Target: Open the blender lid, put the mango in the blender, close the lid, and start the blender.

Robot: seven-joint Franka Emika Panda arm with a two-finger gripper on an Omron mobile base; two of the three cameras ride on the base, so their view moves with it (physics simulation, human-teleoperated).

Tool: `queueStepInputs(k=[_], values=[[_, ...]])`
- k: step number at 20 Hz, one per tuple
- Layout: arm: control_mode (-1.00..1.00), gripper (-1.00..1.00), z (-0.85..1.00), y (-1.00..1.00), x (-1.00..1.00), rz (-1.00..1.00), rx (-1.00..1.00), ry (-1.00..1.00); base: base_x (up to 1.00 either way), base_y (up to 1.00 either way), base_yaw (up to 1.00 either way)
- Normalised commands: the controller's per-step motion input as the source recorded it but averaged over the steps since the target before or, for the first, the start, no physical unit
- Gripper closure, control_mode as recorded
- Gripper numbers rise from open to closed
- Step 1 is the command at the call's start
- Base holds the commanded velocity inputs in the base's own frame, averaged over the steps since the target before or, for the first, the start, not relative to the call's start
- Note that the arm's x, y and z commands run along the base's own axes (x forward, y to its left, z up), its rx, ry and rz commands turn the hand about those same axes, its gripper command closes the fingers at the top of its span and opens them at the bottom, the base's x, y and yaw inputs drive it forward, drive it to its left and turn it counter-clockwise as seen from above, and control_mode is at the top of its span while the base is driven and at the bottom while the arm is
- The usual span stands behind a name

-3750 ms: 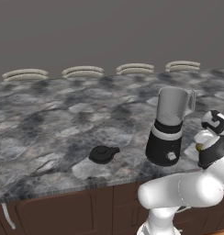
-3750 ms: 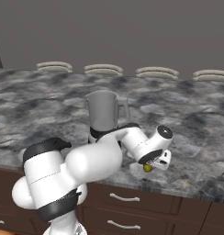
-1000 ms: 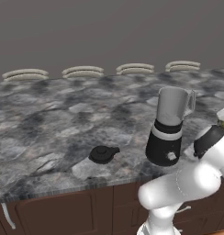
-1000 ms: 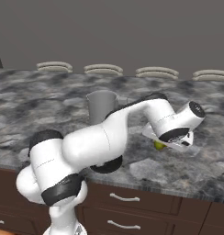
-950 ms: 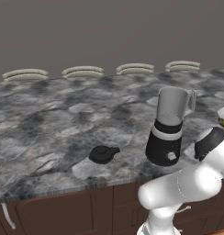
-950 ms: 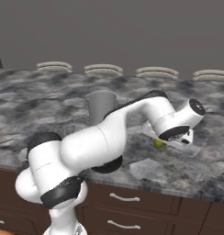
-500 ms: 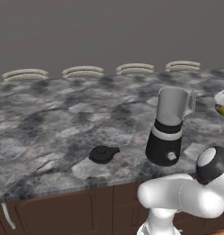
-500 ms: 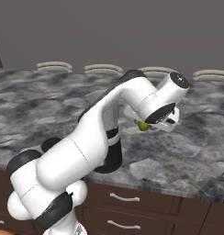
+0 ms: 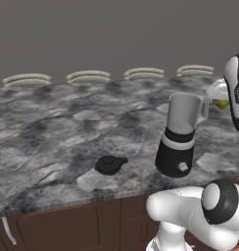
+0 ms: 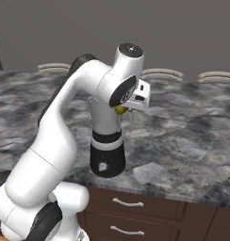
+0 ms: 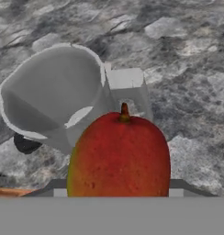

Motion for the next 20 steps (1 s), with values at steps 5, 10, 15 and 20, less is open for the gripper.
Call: queueStepInputs(k=[5, 10, 15, 20], values=[[-1.0, 1.0, 0.11, 0.71, 0.16, 0.0, -0.13, 0.0, 0.0, 0.0, 0.0], [-1.0, 1.0, 0.0, 0.45, 0.4, 0.0, -0.06, 0.04, 0.0, 0.0, 0.0], [-1.0, 1.0, 0.0, 0.45, 0.53, 0.0, -0.04, 0.11, 0.0, 0.0, 0.0], [-1.0, 1.0, 0.0, 0.09, 0.67, 0.0, -0.02, 0.21, 0.0, 0.0, 0.0]])
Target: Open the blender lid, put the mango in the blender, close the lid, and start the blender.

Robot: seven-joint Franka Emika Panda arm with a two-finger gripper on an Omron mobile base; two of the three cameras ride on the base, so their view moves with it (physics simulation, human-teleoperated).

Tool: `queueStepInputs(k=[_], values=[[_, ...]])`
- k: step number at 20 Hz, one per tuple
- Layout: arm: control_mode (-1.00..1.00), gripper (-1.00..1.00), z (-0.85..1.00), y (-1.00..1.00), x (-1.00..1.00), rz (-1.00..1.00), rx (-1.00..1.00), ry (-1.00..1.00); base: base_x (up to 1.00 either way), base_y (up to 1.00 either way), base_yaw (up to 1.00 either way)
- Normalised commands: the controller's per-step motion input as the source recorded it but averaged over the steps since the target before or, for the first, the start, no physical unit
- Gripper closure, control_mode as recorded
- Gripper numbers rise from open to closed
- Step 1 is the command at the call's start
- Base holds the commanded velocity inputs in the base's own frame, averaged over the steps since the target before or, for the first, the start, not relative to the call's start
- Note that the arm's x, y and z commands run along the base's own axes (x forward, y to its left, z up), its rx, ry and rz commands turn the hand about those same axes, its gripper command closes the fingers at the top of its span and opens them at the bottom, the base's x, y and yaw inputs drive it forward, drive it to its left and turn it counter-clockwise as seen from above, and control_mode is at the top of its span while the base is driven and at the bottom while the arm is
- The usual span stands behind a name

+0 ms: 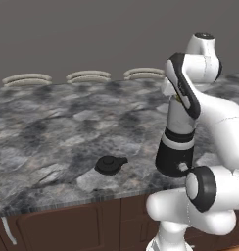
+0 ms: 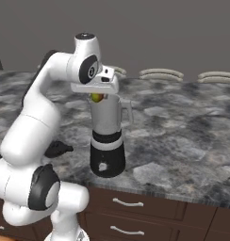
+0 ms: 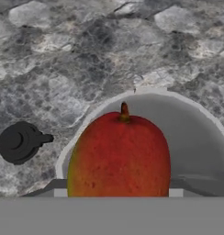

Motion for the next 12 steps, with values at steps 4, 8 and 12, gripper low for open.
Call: queueStepInputs(k=[4, 8, 12], values=[[-1.0, 1.0, -0.03, -0.01, 0.49, 0.03, 0.0, 0.1, 0.0, 0.0, 0.0], [-1.0, 1.0, -0.06, -0.1, 0.4, 0.04, 0.0, 0.06, 0.0, 0.0, 0.0], [-1.0, 1.0, -0.09, -0.27, 0.25, 0.03, 0.0, 0.03, 0.0, 0.0, 0.0]])
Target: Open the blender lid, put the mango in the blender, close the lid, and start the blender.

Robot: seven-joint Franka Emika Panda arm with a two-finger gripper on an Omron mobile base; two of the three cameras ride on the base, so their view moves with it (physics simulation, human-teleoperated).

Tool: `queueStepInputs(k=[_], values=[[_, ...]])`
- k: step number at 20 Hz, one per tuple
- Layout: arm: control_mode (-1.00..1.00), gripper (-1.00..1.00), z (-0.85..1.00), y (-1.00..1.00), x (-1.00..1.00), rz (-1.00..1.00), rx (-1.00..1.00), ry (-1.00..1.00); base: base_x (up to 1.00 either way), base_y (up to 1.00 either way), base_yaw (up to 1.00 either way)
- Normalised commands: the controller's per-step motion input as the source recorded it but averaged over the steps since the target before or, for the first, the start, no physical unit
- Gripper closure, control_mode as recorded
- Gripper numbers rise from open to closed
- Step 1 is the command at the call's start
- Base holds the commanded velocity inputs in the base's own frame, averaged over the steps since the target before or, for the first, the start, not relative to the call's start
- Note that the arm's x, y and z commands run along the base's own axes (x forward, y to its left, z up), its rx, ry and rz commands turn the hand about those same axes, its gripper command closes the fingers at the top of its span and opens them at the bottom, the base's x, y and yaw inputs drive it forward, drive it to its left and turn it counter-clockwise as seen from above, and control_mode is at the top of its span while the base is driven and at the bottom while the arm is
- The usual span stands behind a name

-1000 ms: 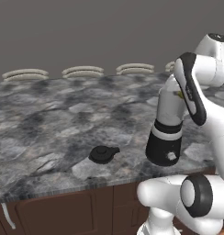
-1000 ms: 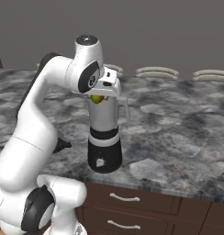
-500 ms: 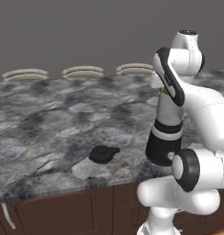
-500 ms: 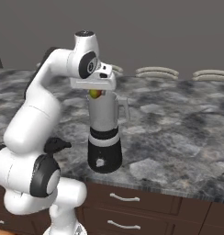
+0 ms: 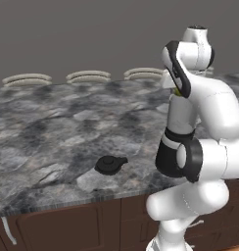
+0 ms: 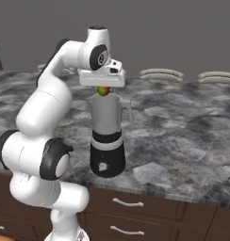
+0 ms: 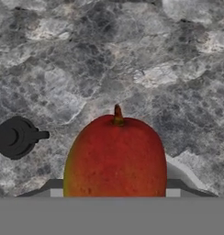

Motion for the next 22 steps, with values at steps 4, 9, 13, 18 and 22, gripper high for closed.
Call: queueStepInputs(k=[4, 9, 13, 18, 22], values=[[-1.0, 1.0, -0.34, -0.09, 0.17, 0.03, 0.0, 0.06, 0.0, 0.0, 0.0], [-1.0, 1.0, -0.37, -0.12, -0.01, 0.02, 0.0, 0.0, 0.0, 0.0, 0.0], [-1.0, 1.0, 0.0, -0.55, -0.31, 0.0, 0.0, -0.05, 0.0, 0.0, 0.0], [-1.0, 1.0, -0.15, -0.23, -0.22, 0.0, 0.0, -0.02, 0.0, 0.0, 0.0], [-1.0, 1.0, -0.39, 0.17, 0.0, 0.0, -0.01, 0.0, 0.0, 0.0, 0.0]])
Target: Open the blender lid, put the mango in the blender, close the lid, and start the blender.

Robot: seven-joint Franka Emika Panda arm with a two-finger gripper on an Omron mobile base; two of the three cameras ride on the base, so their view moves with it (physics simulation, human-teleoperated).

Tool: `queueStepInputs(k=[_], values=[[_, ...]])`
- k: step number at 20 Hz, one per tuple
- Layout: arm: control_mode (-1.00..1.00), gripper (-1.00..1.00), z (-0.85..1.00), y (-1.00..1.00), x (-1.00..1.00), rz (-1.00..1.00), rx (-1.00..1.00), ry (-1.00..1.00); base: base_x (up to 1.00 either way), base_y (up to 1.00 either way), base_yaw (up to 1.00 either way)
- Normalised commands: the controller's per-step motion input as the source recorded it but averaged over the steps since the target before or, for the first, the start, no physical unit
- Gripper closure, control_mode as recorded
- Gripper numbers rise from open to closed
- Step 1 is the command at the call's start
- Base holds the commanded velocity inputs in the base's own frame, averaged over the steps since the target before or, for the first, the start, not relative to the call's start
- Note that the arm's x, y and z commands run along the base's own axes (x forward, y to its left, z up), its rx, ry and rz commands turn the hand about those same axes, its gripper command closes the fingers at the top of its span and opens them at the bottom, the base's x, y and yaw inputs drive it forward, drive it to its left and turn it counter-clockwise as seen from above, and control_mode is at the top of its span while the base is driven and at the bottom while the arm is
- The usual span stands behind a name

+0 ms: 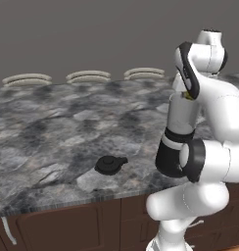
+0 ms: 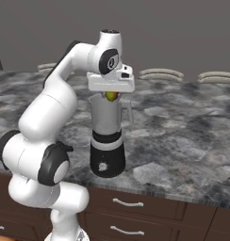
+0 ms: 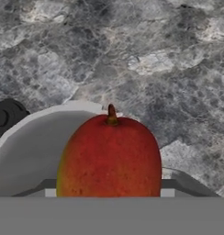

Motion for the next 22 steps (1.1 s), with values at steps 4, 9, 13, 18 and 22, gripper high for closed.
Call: queueStepInputs(k=[4, 9, 13, 18, 22], values=[[-1.0, 1.0, -0.25, 0.19, -0.18, 0.01, 0.0, 0.0, 0.0, 0.0, 0.0], [-1.0, 1.0, -0.27, 0.03, -0.34, 0.0, 0.0, 0.0, 0.0, 0.0, 0.0], [-1.0, 1.0, -0.29, 0.08, -0.29, 0.0, -0.01, 0.0, 0.0, 0.0, 0.0], [-1.0, 1.0, -0.46, 0.37, 0.0, 0.0, -0.05, 0.09, 0.0, 0.0, 0.0], [-1.0, -1.0, -0.34, 0.17, -0.04, 0.0, -0.01, 0.02, 0.0, 0.0, 0.0]])
